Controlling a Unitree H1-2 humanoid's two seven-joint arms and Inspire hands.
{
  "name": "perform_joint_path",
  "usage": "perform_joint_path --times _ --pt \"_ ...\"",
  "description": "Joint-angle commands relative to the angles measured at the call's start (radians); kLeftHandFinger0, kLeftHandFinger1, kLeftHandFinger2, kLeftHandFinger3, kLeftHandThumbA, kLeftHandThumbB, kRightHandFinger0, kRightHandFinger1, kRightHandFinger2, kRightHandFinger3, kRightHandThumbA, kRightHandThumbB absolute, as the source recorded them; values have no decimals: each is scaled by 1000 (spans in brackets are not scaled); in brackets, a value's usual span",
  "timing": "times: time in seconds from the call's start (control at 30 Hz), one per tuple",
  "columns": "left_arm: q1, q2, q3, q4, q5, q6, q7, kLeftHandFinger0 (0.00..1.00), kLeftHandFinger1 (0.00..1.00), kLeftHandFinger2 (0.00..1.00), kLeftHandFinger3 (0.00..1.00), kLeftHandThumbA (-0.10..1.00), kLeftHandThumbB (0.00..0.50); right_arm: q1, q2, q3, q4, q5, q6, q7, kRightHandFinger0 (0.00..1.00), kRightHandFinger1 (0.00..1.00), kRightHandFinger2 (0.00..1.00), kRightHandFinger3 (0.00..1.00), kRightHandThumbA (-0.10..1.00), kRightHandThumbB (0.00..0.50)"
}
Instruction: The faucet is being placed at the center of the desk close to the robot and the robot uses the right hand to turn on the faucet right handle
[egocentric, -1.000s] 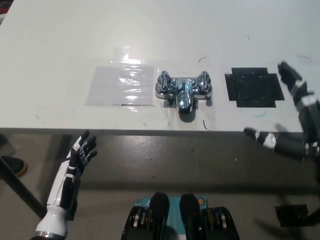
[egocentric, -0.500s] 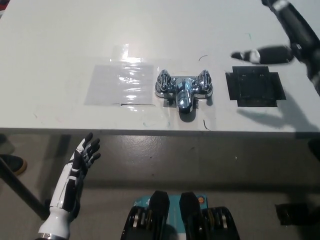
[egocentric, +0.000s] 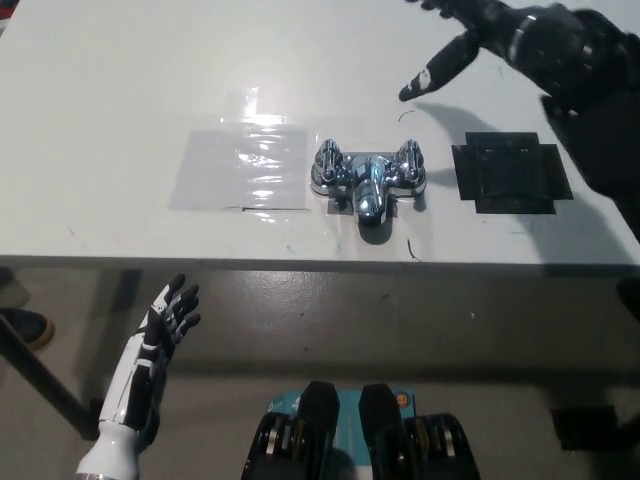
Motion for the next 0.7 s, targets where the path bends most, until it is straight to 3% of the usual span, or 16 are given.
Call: perform_joint_path --times 0.0,0.4,0.43,0.57,0.67 --pt "3 8 3 -16 -22 -95 -19 1000 1000 1000 1000 1000 218 -360 97 127 335 -150 0 157 1000 1000 1000 1000 1000 202" --pt "-2 2 1 -27 -4 -93 -7 1000 1000 1000 1000 1000 234 -430 171 234 536 -189 -74 155 1000 1000 1000 1000 1000 186" --pt "-3 3 1 -26 4 -96 -4 1000 1000 1000 1000 1000 235 -428 171 214 545 -166 -98 171 1000 1000 1000 1000 1000 145" --pt "-2 1 2 -30 0 -85 -2 1000 1000 1000 1000 1000 254 -425 181 189 571 -152 -102 192 1000 1000 1000 1000 1000 116" --pt "-4 4 3 -24 0 -93 -4 1000 1000 1000 1000 1000 246 -419 192 181 577 -165 -74 181 1000 1000 1000 1000 1000 149"
